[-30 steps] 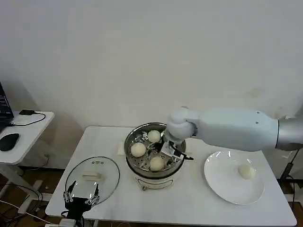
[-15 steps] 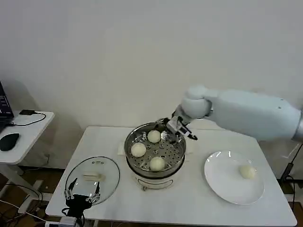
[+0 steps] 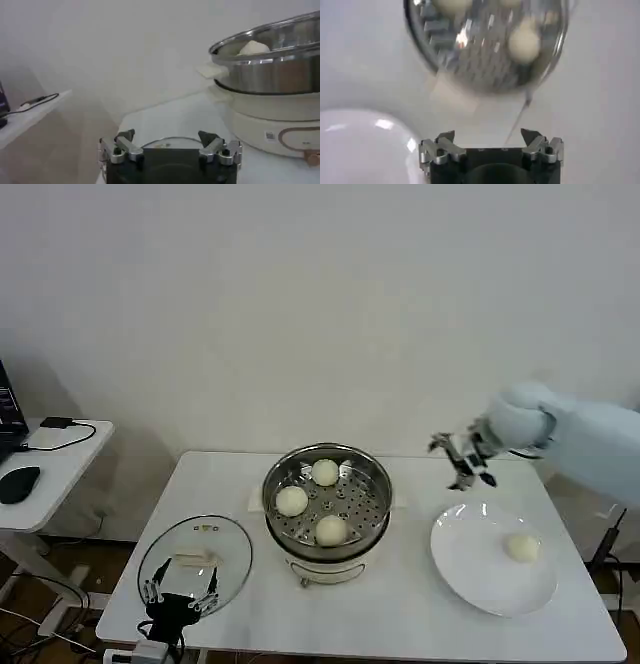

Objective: Take steamed baozi put them in steamer then cover it.

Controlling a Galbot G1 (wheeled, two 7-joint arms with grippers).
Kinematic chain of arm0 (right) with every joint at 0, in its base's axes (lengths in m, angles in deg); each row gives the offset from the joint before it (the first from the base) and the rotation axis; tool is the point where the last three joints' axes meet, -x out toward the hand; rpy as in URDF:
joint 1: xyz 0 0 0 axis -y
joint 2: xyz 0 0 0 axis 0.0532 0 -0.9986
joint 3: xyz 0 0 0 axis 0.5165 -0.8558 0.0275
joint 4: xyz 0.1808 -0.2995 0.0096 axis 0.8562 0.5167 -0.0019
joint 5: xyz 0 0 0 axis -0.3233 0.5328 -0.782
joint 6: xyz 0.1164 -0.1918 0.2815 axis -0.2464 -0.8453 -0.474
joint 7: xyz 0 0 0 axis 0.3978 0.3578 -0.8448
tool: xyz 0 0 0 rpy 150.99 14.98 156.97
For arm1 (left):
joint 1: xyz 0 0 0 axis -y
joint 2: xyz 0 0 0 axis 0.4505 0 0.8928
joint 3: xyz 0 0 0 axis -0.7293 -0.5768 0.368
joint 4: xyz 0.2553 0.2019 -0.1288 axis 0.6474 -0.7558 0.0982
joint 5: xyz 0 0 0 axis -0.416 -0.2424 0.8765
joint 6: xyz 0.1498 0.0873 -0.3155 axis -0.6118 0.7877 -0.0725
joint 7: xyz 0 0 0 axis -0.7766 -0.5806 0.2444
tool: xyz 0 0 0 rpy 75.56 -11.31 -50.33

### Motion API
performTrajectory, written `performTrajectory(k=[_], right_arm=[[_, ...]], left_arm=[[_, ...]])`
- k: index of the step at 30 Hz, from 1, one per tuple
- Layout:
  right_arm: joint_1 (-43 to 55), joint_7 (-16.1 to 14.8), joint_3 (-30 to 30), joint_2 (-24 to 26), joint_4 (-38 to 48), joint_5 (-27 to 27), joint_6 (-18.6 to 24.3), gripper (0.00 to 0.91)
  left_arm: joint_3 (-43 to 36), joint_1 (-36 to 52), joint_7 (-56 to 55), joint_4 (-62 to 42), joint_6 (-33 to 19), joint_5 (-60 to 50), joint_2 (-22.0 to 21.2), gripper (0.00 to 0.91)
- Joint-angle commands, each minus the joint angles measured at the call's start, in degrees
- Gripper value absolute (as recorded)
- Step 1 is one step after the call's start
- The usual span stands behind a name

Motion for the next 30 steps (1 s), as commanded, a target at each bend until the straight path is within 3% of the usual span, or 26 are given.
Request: performTrajectory(k=[1,5,13,30], right_arm=[[-13.96,-0.10,6.33,14.09,0.43,4.79,-2.17,0.907],[-17.66,0.19,7.73,14.82,1.96,4.67,-4.05,0.907],[-34.34,0.47,21.47,10.17,7.30,4.45,-4.85,0.907],[-36.95,1.25,26.31,5.40,15.29,6.76,-5.49,0.907]], left_arm=[[-0.42,0.19,0.08,-0.38,-0.02,-0.07,0.07,0.907],[-0.48,0.09,0.13,-0.51,0.01,-0.15,0.24,0.907],[-0.33,-0.42,0.15,-0.70,0.02,-0.20,0.23,0.907],[0.01,-0.82,0.11,-1.15,-0.02,-0.20,0.00,0.907]])
